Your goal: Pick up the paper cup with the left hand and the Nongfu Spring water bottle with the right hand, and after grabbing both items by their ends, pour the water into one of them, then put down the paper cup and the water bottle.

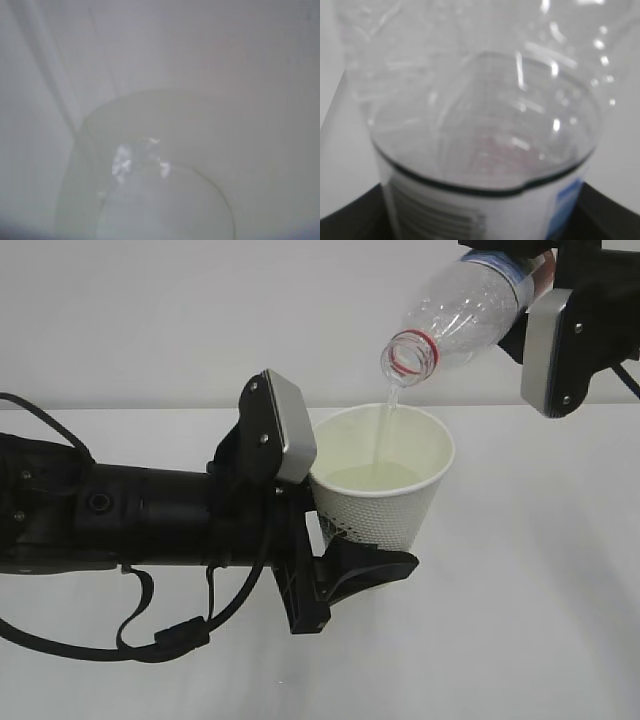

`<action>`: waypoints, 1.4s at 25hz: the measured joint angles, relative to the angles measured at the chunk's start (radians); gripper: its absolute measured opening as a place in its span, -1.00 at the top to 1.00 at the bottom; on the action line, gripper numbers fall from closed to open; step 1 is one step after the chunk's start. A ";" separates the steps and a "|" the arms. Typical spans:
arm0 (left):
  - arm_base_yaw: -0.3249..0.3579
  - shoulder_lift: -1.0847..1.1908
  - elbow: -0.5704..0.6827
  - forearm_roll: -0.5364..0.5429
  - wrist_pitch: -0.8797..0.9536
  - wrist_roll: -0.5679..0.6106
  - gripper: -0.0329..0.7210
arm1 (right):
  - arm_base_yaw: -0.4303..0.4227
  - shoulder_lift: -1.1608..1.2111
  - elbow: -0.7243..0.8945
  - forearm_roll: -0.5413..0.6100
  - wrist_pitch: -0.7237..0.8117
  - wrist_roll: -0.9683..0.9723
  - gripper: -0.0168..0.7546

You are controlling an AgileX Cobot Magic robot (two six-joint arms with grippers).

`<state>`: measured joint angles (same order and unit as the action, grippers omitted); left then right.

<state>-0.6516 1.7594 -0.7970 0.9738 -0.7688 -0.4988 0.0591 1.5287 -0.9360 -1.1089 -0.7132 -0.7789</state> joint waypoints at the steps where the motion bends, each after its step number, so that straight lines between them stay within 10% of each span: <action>1: 0.000 0.000 0.000 0.000 0.000 0.000 -0.49 | 0.000 0.000 0.000 0.000 0.000 0.000 -0.37; 35: 0.000 0.000 0.000 0.002 0.000 0.000 -0.49 | 0.000 0.000 0.000 0.001 0.000 -0.022 -0.37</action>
<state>-0.6516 1.7594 -0.7970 0.9760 -0.7688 -0.4988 0.0591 1.5287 -0.9360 -1.1079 -0.7132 -0.8007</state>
